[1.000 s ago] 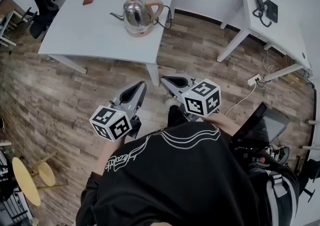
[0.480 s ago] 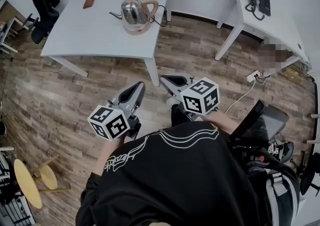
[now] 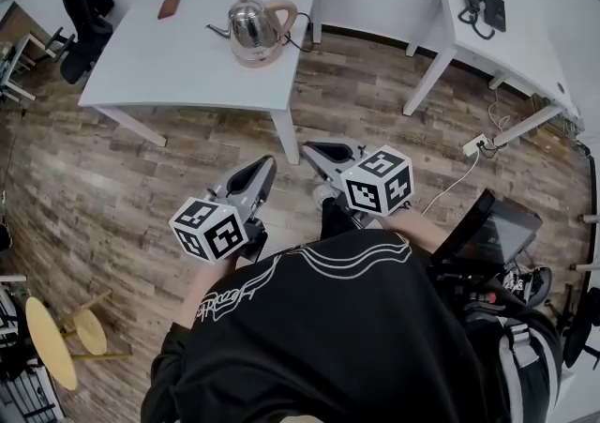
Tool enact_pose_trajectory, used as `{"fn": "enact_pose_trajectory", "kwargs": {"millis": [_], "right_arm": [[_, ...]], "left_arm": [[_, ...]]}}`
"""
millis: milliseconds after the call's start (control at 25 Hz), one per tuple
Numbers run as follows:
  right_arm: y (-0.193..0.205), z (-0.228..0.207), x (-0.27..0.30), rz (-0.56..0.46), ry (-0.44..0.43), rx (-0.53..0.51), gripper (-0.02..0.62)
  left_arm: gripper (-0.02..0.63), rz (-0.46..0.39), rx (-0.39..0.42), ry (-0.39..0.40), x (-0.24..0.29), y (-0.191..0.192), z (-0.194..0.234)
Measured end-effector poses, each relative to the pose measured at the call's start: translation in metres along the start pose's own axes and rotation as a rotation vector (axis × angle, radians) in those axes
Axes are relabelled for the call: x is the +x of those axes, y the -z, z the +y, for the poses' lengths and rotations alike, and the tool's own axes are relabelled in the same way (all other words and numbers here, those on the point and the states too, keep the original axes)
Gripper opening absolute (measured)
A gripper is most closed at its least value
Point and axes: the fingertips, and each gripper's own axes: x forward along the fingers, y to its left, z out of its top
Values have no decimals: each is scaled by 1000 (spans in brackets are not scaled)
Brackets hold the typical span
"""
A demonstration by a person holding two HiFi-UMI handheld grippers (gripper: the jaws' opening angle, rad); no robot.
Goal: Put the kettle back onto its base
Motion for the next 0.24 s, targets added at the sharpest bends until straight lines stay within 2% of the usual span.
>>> {"fn": "enact_pose_trajectory", "kwargs": {"millis": [240], "right_arm": [[-1,-2,0,1,6,-2,5]], "left_arm": [[5,-1,-2,-6,-1,-2,1]]}}
